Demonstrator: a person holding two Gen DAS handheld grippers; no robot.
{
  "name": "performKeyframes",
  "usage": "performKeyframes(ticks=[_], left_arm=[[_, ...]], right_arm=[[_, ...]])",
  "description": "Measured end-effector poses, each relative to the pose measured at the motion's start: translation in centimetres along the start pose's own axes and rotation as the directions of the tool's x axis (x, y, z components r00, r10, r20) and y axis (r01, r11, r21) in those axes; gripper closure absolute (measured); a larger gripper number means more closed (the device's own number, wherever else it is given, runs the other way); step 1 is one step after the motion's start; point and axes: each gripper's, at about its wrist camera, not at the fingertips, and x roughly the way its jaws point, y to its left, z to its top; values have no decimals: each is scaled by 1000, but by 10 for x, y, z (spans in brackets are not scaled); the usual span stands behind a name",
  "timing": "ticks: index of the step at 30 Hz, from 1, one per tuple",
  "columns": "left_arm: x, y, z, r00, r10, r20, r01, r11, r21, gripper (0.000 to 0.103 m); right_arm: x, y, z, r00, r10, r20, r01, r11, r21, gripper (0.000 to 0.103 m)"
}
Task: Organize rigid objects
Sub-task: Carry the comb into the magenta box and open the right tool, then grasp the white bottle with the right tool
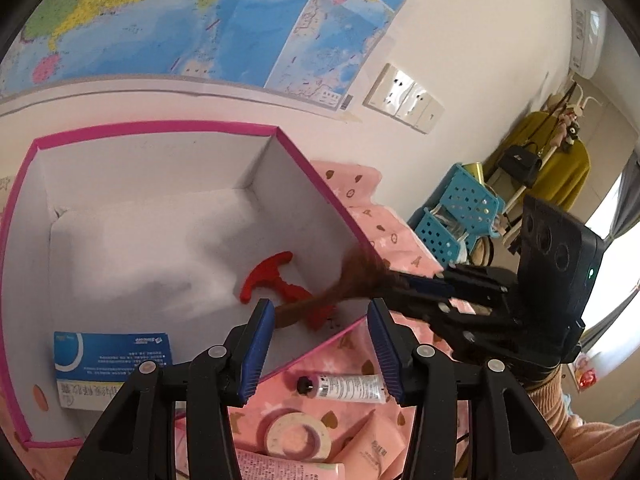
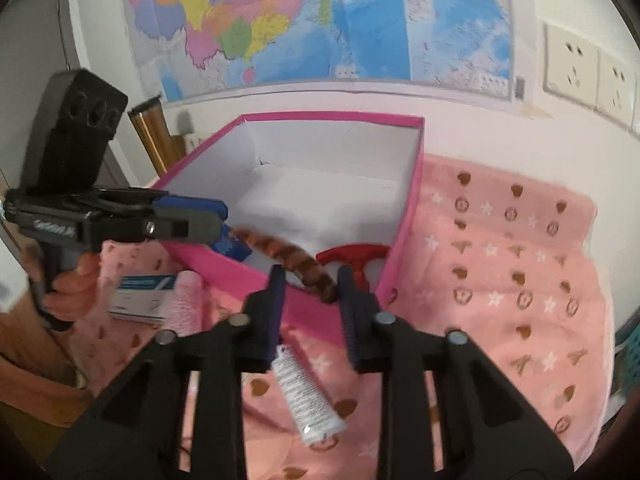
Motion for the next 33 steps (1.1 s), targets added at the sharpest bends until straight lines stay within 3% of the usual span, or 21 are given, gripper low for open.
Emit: performKeyframes(ticks=[7, 11, 15, 22, 25, 33], left_arm=[[0, 2, -1, 1000, 16, 3, -16, 1000, -15, 54], [-4, 1, -4, 1000, 30, 6, -30, 1000, -3, 54], [-9, -2, -11, 999, 31, 14, -31, 999, 24, 54], [-25, -21, -33, 999, -27, 33, 23, 994, 102, 50], [-29, -27, -46, 998, -58, 25, 54, 991, 123, 49], [3, -28, -74, 996, -15, -91, 26, 992, 122, 49]], right_arm=[[32, -16, 42, 996, -92, 8, 91, 993, 70, 87], [33, -27, 46, 996, -85, 15, 83, 988, 134, 72], [21, -25, 29, 996, -87, 31, 83, 989, 119, 68], [-27, -11, -21, 996, 22, 91, -30, 996, 87, 68], [-27, -11, -45, 997, 69, 47, -75, 988, 135, 68], [15, -1, -87, 990, 39, -136, -19, 989, 147, 65]])
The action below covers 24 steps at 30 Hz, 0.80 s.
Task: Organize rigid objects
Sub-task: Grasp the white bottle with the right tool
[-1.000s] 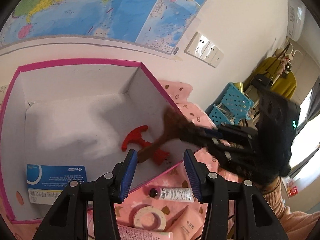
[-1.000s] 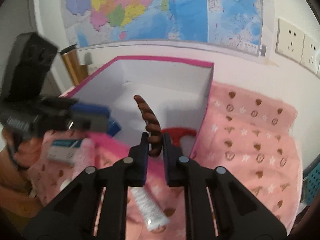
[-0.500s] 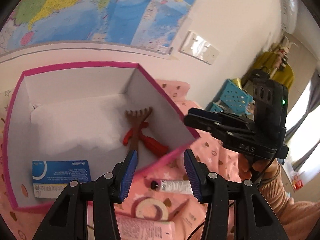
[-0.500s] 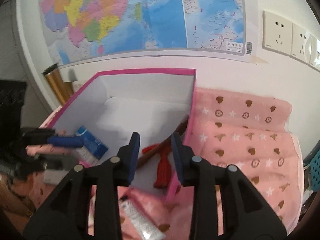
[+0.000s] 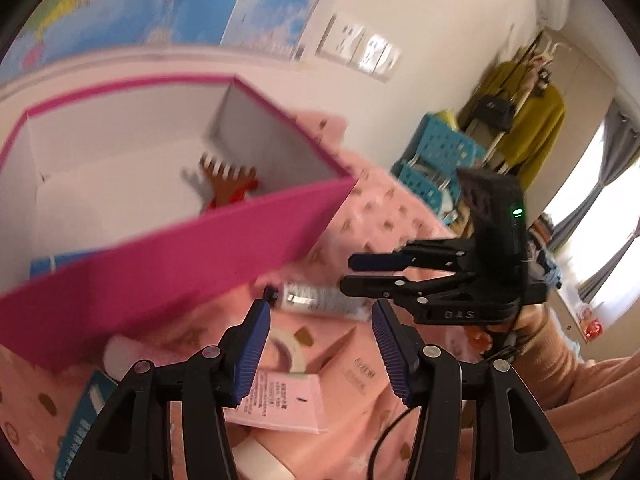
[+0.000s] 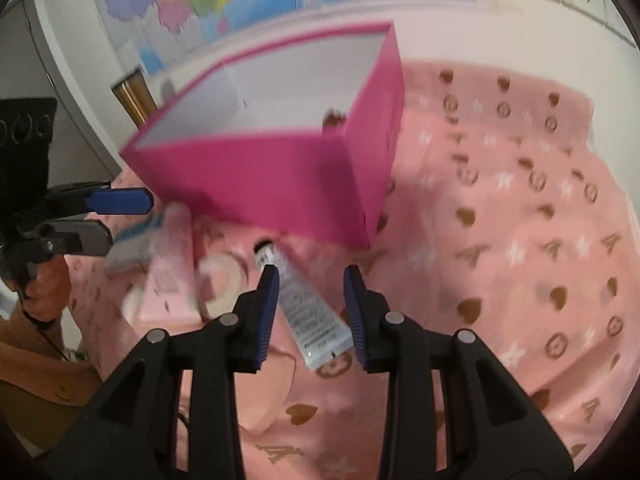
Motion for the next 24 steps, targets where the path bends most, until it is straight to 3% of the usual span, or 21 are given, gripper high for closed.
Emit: performKeyframes(ticks=[5, 15, 24], left_arm=[[24, 8, -6, 998, 8, -63, -11, 999, -48, 49], [39, 8, -11, 995, 7, -96, -14, 997, -79, 49], [47, -1, -12, 994, -21, -104, 13, 997, -74, 49]], right_arm=[[22, 16, 4, 998, -41, -49, 36, 996, -87, 61], [47, 36, 8, 989, -93, -114, 60, 964, -260, 64], [35, 34, 3, 990, -98, -99, 68, 960, -270, 73]])
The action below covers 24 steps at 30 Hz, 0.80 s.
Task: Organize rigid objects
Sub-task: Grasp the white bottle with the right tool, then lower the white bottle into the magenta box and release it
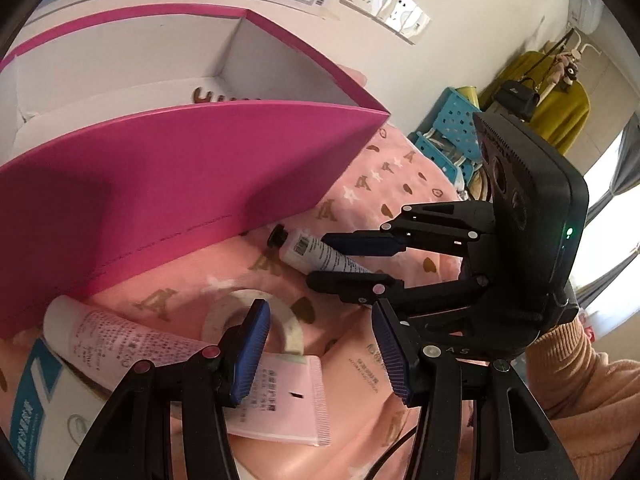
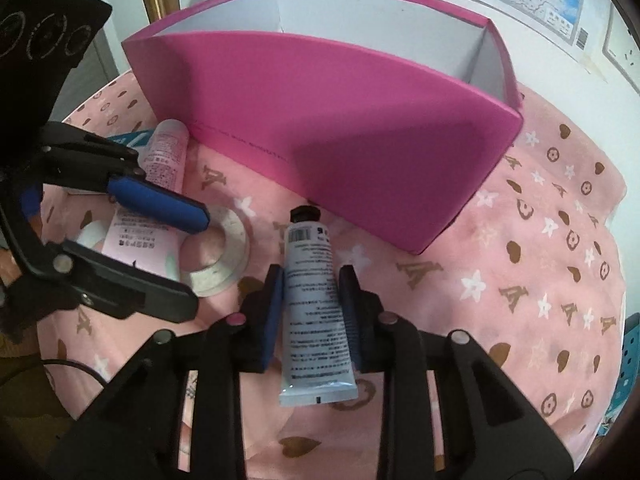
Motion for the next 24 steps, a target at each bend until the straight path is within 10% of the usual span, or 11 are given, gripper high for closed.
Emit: performKeyframes(ticks=[24], left_arm=[[-27, -54, 43, 992, -37, 119, 20, 990, 139, 51]], right_arm=[[-110, -18, 20, 953, 64, 296, -109, 985, 137, 73]])
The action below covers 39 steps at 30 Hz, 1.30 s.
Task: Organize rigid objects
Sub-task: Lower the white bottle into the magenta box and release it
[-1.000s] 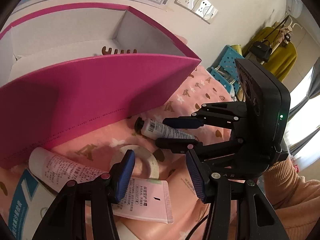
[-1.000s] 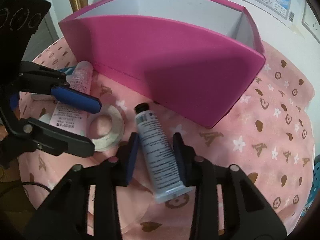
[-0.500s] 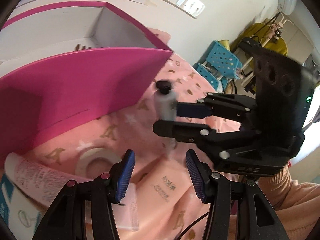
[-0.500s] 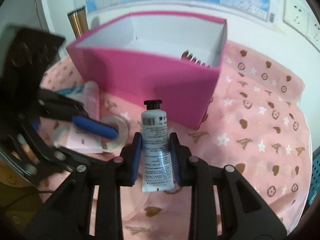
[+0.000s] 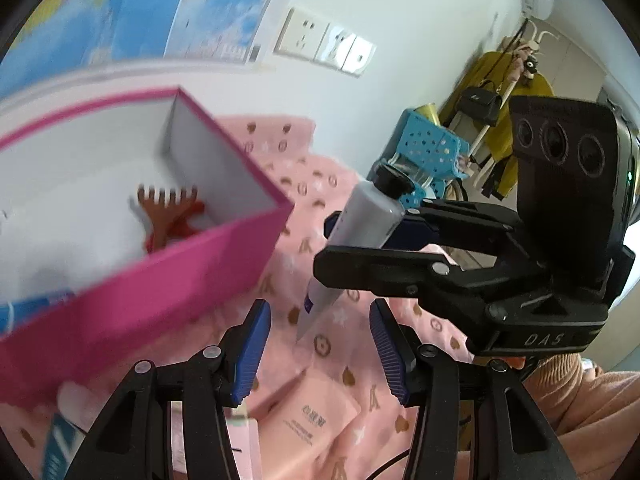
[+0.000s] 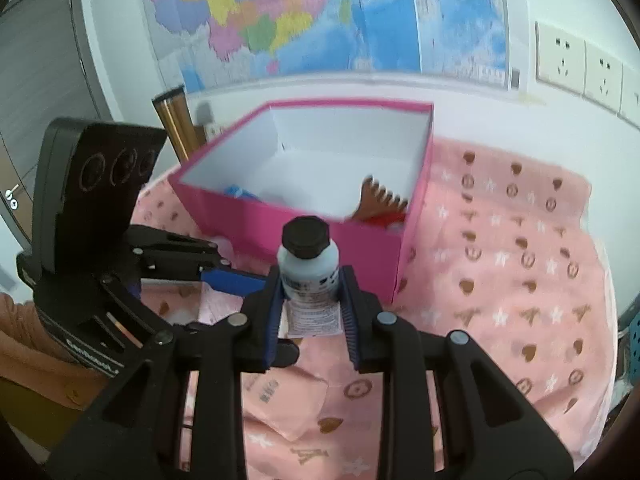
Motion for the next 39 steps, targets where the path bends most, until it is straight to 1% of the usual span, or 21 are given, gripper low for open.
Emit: performKeyframes(ticks=[5, 9, 12, 14, 19, 25, 28, 29, 31, 32, 33, 35, 37, 39], left_arm=[[-14, -4, 24, 998, 26, 55, -29, 999, 44, 51], [-19, 0, 42, 996, 48, 81, -52, 997, 49, 52], [-19, 8, 53, 995, 43, 85, -46, 998, 31, 54], [-16, 17, 59, 996, 42, 80, -42, 999, 9, 58], [-7, 38, 70, 998, 12, 61, -8, 998, -61, 59], [11, 54, 72, 1000, 16, 16, -14, 993, -113, 59], [21, 61, 69, 1000, 13, -11, -14, 991, -136, 59], [24, 63, 67, 1000, 10, -25, -13, 989, -144, 59], [27, 65, 65, 999, 14, -35, -19, 989, -148, 59], [28, 65, 63, 999, 17, -40, -22, 989, -147, 59], [28, 65, 62, 999, 20, -41, -26, 989, -146, 59], [27, 67, 59, 999, 34, -39, -40, 988, -147, 59], [22, 67, 57, 998, 48, -28, -52, 988, -144, 59], [16, 69, 55, 998, 64, -14, -65, 988, -138, 58]], right_arm=[[-1, -7, 32, 999, 12, 33, -12, 1000, 17, 73], [5, -15, 53, 999, 30, 45, -32, 999, 40, 73], [12, -18, 67, 999, 22, 50, -25, 999, 49, 73], [17, -19, 74, 999, 17, 47, -20, 999, 50, 73], [37, -26, 87, 1000, -11, 8, 10, 997, 71, 73], [63, -39, 92, 998, -40, -40, 43, 994, 98, 73], [75, -43, 90, 995, -54, -80, 63, 991, 116, 73], [79, -45, 88, 993, -68, -98, 79, 990, 119, 73], [84, -45, 86, 984, -122, -129, 137, 984, 114, 73], [86, -45, 85, 979, -146, -140, 162, 981, 111, 68], [86, -45, 84, 973, -179, -144, 195, 975, 105, 59], [82, -44, 82, 969, -213, -129, 226, 969, 99, 50], [75, -41, 79, 968, -229, -101, 238, 967, 92, 50], [67, -39, 75, 974, -212, -74, 218, 971, 94, 50]])
